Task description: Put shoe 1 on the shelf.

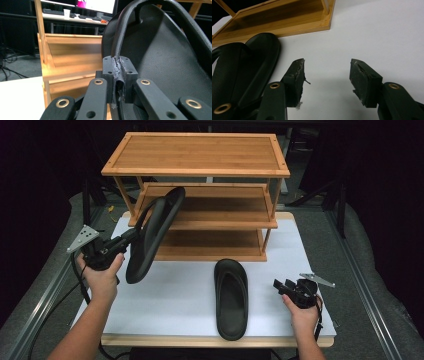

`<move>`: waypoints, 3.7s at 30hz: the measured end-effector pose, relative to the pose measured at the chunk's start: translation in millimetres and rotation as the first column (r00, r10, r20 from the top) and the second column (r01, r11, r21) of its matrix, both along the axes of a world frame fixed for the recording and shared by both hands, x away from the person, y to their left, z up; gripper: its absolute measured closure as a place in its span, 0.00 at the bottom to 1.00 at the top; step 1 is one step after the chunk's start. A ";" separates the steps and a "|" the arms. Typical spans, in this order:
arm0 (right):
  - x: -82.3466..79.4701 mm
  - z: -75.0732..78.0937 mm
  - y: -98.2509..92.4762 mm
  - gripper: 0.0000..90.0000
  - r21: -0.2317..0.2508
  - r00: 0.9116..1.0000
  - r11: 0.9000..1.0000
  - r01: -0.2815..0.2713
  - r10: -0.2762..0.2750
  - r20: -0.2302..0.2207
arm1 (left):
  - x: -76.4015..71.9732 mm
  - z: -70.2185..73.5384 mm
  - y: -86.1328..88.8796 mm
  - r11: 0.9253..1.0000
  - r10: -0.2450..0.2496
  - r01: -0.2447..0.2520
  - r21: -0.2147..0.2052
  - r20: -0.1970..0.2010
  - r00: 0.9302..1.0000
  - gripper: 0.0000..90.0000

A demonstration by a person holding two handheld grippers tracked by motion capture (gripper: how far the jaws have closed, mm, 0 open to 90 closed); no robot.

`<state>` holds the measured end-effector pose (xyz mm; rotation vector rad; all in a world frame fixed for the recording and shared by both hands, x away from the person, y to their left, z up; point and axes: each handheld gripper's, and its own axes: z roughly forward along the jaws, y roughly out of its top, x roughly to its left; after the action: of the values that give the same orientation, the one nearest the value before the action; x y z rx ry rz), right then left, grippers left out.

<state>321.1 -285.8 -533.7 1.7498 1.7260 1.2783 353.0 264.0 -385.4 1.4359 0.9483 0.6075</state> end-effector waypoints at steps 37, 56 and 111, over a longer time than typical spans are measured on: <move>0.2 0.3 -0.6 0.51 0.032 1.000 0.999 -0.016 0.017 -0.005 | 116.7 25.9 -56.9 0.974 0.226 -0.227 -0.019 -0.043 0.973 0.94; 0.8 -1.0 -0.3 0.51 0.045 1.000 0.999 -0.014 0.014 0.002 | 138.6 17.2 -72.8 0.951 0.308 -0.307 0.027 -0.082 0.948 0.93; -4.8 12.5 19.2 0.51 -0.108 0.993 0.991 -0.081 0.089 0.074 | 109.2 26.1 -89.4 0.992 0.128 -0.127 0.018 -0.052 0.990 0.73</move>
<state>316.3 -266.6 -521.2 1.5626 1.8057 1.2498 462.2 174.6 -359.3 1.4178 1.0856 0.6745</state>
